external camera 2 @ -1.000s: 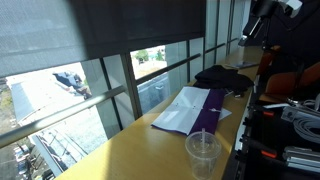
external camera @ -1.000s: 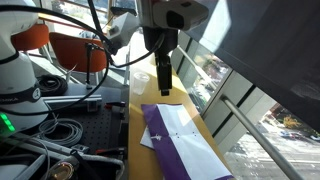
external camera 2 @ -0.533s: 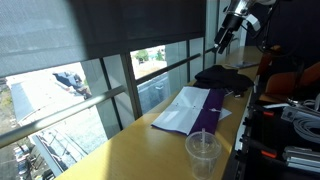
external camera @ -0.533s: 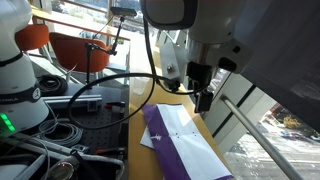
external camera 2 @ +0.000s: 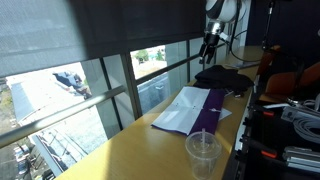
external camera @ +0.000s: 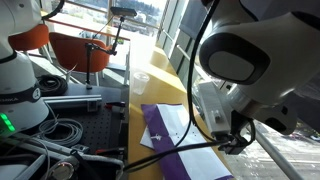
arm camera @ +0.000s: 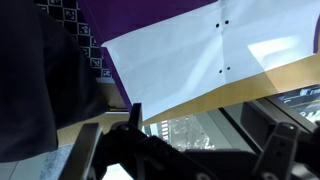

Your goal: Close the folder

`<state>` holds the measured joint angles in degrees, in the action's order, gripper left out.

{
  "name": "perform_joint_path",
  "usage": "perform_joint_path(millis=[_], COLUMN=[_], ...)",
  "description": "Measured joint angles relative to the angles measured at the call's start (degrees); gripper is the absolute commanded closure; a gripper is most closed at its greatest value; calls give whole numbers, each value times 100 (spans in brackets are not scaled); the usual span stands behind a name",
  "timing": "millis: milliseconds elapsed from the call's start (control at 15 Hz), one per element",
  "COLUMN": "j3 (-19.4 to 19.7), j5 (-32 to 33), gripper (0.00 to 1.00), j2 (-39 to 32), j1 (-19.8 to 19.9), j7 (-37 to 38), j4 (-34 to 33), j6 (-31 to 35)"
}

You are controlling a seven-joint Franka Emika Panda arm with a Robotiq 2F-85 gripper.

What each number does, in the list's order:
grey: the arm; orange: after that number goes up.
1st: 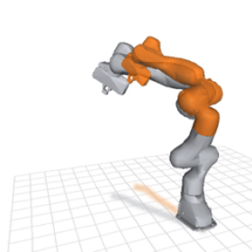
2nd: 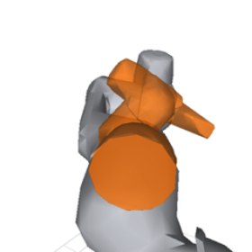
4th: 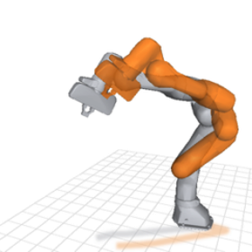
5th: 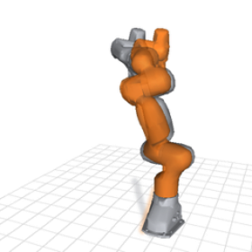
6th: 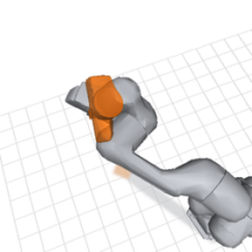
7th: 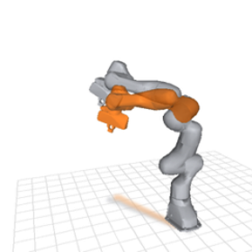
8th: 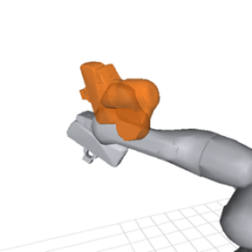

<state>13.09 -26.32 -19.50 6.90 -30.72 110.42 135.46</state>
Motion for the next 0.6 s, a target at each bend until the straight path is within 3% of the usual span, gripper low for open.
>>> perform_joint_path(millis=[333, 600], j3=[-757, -1035], j5=[0, 273], gripper=[0, 0], j2=[-1264, -2056], j1=[1053, 1216], j7=[-523, -487], j4=[-1617, -2492], j6=[-608, -857])
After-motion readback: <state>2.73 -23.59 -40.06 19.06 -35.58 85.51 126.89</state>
